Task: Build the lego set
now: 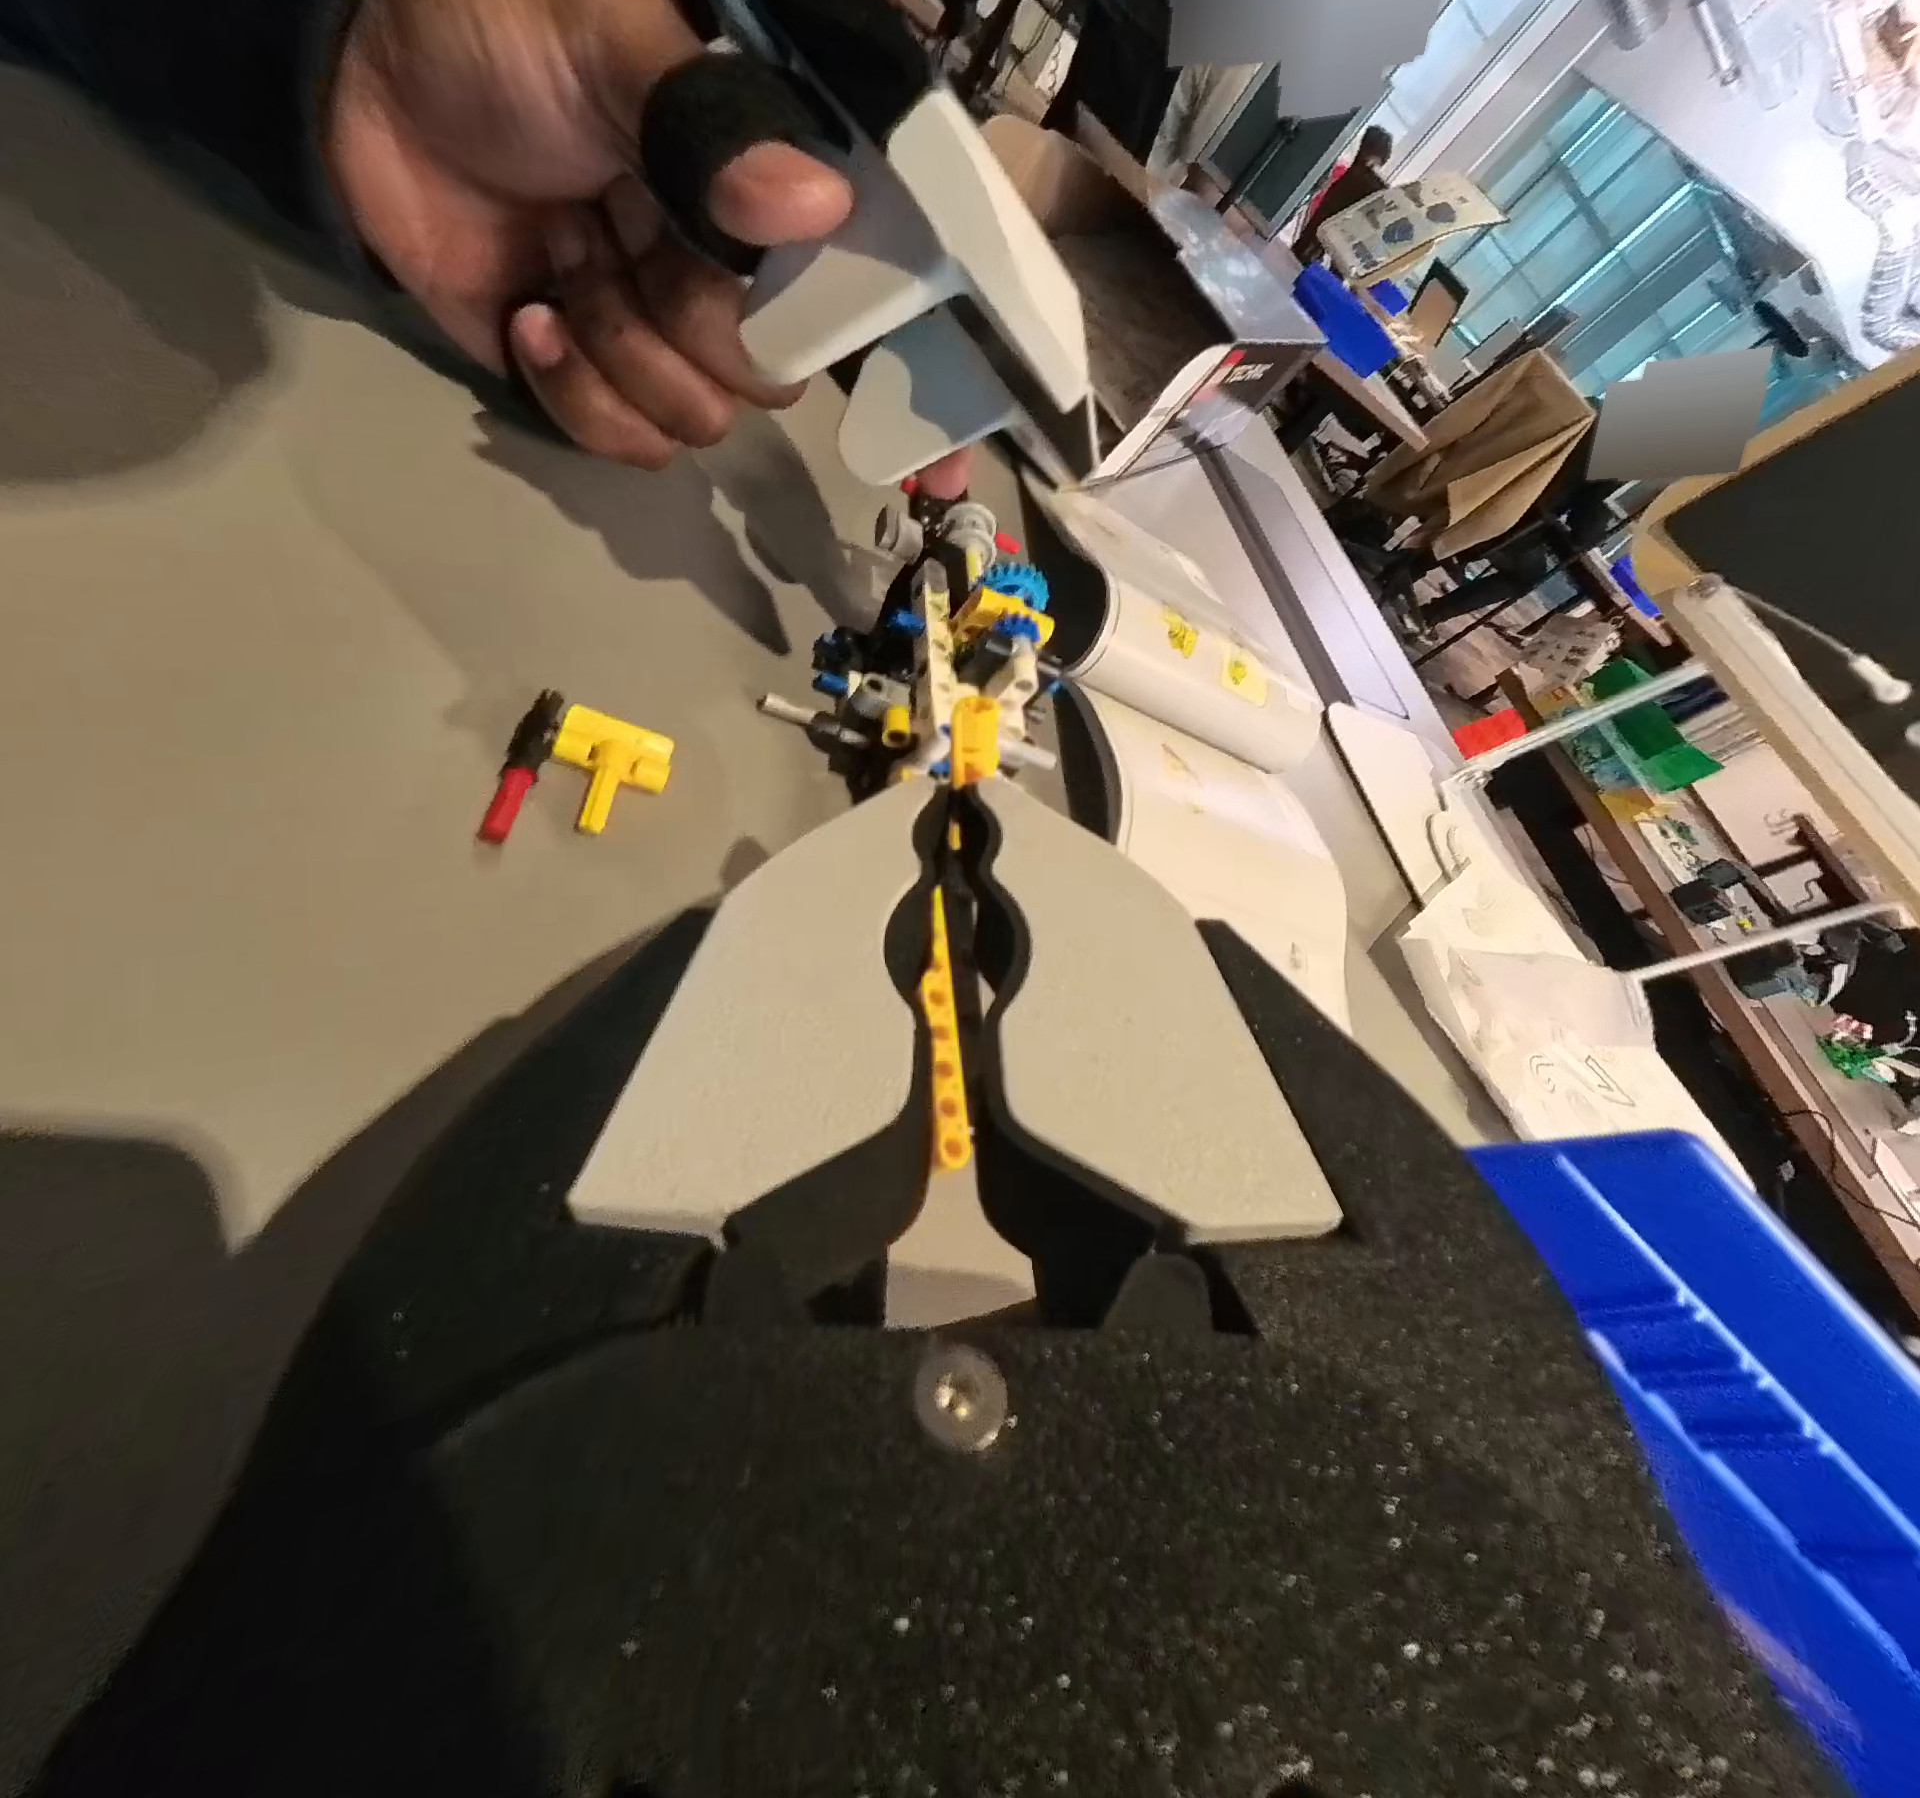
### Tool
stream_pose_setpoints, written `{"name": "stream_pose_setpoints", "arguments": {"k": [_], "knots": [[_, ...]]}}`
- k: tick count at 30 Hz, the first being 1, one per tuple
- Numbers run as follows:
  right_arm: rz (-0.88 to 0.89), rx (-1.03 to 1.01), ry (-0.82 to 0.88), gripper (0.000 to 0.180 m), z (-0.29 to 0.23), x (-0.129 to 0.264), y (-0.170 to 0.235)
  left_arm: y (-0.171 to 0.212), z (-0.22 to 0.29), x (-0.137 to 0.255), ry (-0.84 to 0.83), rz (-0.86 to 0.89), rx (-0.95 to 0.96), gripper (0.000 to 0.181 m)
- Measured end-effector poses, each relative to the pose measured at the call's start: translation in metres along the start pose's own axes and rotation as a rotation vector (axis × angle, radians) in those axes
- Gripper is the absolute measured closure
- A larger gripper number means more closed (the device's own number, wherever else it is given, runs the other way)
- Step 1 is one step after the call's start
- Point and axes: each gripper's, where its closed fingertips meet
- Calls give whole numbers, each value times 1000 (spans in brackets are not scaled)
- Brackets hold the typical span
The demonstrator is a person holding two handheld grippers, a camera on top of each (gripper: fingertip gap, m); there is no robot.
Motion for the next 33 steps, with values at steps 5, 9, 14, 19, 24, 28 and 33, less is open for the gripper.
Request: {"name": "stream_pose_setpoints", "arguments": {"k": [5,9,14,19,24,28,33], "knots": [[-73,-36,-100,178,-18,22,11,3,1,-1,1,-10,-10,151],[-103,-75,-181,178,-33,30,11,6,2,-2,4,-22,-25,151],[-165,-43,-249,178,-49,29,21,6,2,-3,-1,-21,-37,151],[-187,-44,-272,178,-54,29,26,6,1,-3,-5,-21,-43,151],[-212,-38,-283,178,-58,30,33,8,2,-3,5,-38,-35,151],[-208,-54,-301,178,-61,30,32,6,2,-2,5,-34,-24,152],[-213,-57,-301,178,-61,31,33,5,1,-1,4,-29,-17,152]]}}
Point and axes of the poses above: each gripper's, where its closed fingertips meet, x back along the fingers, y out of its underside, z = x × y across the jaws, and after that the axes turned 13 degrees about z, right-handed
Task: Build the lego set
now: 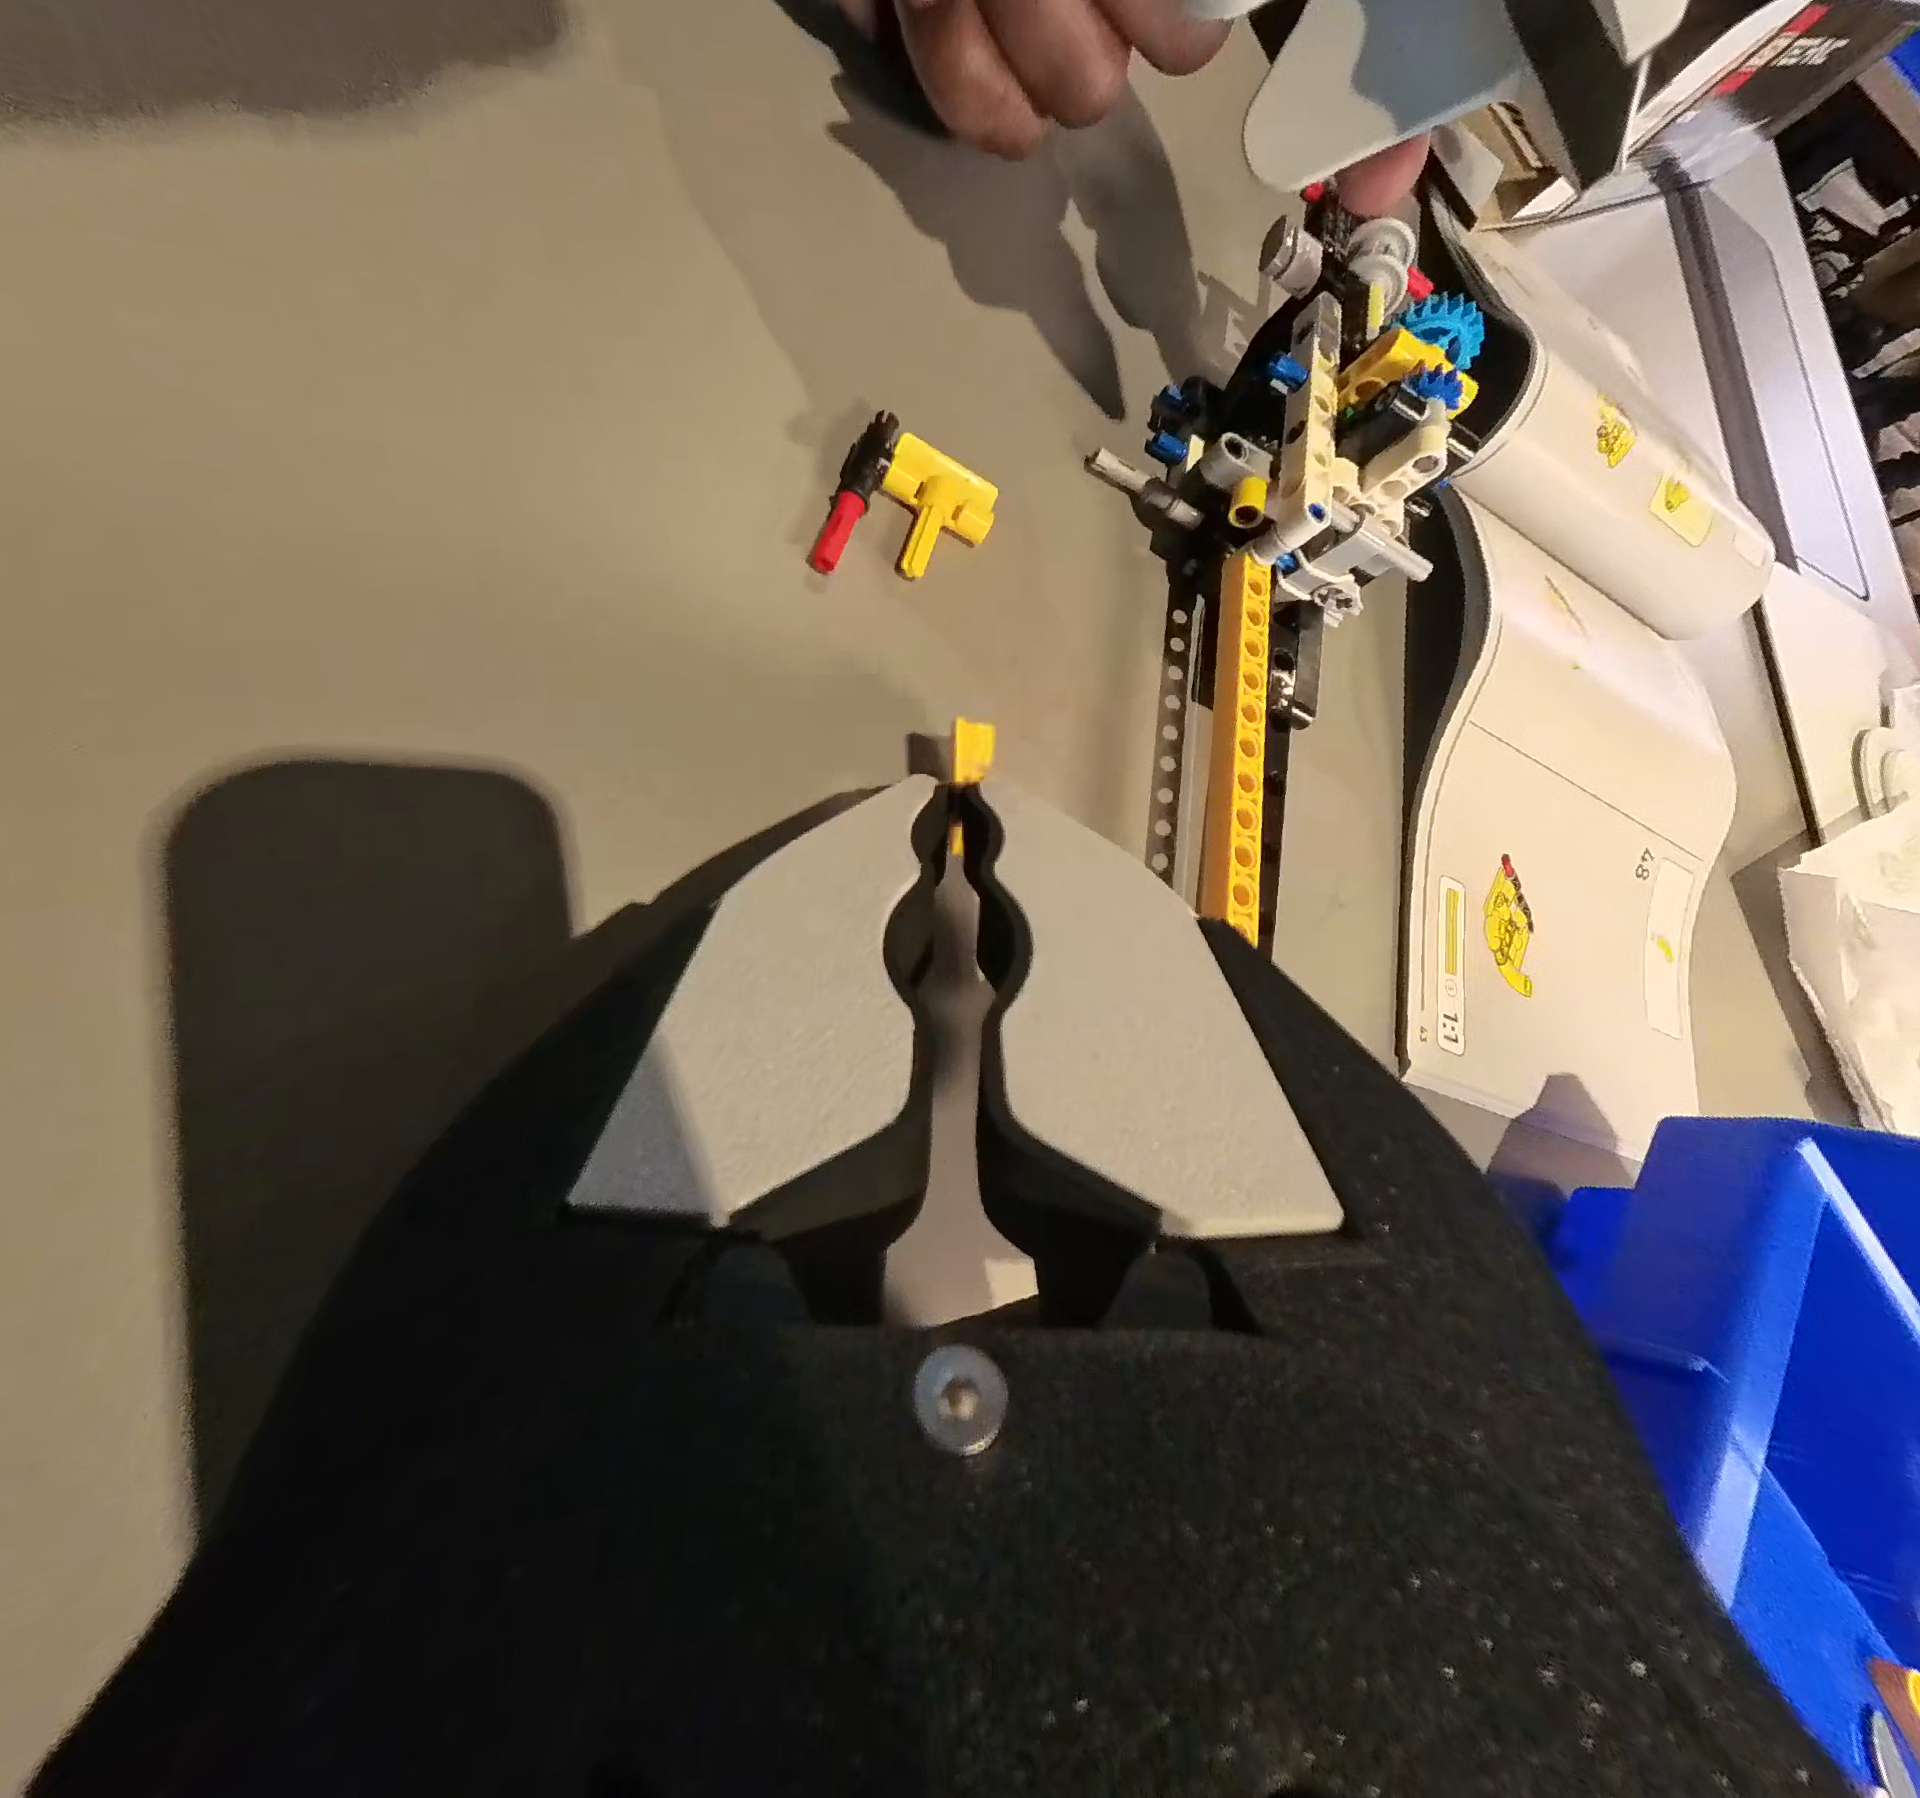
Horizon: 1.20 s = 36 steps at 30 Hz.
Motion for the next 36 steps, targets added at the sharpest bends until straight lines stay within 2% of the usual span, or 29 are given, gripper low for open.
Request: {"name": "stream_pose_setpoints", "arguments": {"k": [12,17,23,29,36], "knots": [[5,-24,20,166,1,12,0,0,-5,-1,-11,4,1,152],[11,-30,121,166,21,33,-4,0,-6,-2,-12,5,-12,152],[-111,-95,329,166,55,67,26,-4,-10,-1,-17,20,-18,152],[-167,-115,412,166,63,101,57,-9,-16,0,-18,33,-48,152],[-188,-101,462,169,71,141,82,-23,-10,4,15,81,-199,152]]}}
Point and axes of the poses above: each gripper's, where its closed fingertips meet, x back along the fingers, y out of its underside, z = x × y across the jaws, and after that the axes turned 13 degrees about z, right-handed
